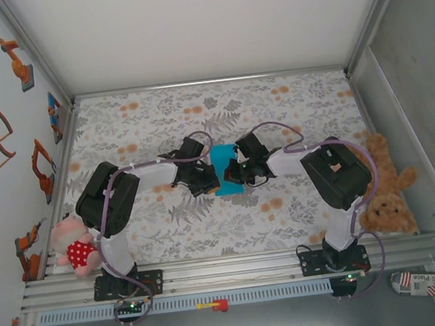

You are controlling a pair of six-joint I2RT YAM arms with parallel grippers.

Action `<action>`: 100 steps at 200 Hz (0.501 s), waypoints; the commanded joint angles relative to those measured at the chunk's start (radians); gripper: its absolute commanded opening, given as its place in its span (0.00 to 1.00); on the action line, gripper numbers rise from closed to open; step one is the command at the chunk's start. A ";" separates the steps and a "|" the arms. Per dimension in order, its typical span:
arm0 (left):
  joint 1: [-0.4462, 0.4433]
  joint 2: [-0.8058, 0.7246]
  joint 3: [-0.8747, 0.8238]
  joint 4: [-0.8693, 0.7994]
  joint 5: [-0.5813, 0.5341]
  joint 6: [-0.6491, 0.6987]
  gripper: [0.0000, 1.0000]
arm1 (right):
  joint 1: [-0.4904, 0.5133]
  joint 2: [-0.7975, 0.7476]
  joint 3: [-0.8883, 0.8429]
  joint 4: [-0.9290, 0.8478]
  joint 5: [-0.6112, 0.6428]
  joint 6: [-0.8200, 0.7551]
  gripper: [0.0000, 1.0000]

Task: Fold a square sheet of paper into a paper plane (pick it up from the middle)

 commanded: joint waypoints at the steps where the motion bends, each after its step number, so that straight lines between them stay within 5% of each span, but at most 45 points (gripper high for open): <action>1: 0.007 0.044 -0.036 -0.120 -0.034 0.002 0.00 | -0.053 0.033 0.018 -0.068 0.056 -0.060 0.00; 57: 0.010 0.045 -0.024 -0.124 -0.030 0.012 0.00 | -0.212 0.069 0.111 -0.170 0.086 -0.141 0.00; 100: 0.009 0.049 -0.005 -0.124 -0.024 0.021 0.00 | -0.188 -0.080 0.138 -0.219 0.092 -0.146 0.00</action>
